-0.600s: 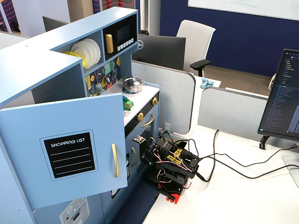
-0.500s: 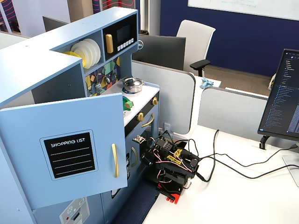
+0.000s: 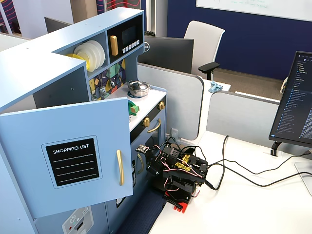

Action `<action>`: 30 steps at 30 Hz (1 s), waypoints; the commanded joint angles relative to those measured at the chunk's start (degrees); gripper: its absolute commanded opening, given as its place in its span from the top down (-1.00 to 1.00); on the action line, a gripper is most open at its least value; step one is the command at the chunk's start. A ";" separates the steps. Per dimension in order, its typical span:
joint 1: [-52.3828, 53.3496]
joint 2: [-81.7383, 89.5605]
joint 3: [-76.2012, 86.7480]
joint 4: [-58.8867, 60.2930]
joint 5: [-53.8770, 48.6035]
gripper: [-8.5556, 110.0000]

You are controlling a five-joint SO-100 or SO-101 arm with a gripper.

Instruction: Pick up the green pineapple from the left cabinet and place it in the green recipient

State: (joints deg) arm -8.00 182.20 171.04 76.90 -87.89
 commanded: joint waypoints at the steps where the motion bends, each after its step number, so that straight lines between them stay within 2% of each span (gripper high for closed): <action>1: -6.50 -0.79 -3.34 -2.99 4.39 0.85; 5: -13.97 -1.23 -9.58 -16.00 6.24 0.83; 9: -18.46 -2.55 -14.06 -42.10 6.33 0.77; 13: -24.17 -5.89 -19.16 -59.68 3.16 0.69; 18: -33.31 -9.40 -23.99 -69.70 1.49 0.51; 23: -35.51 -15.47 -26.10 -76.82 -1.49 0.34; 27: -35.33 -19.34 -24.87 -81.12 -3.78 0.31; 30: -35.24 -21.88 -23.64 -81.83 -10.90 0.33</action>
State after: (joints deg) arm -42.28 162.86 149.50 -2.02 -92.37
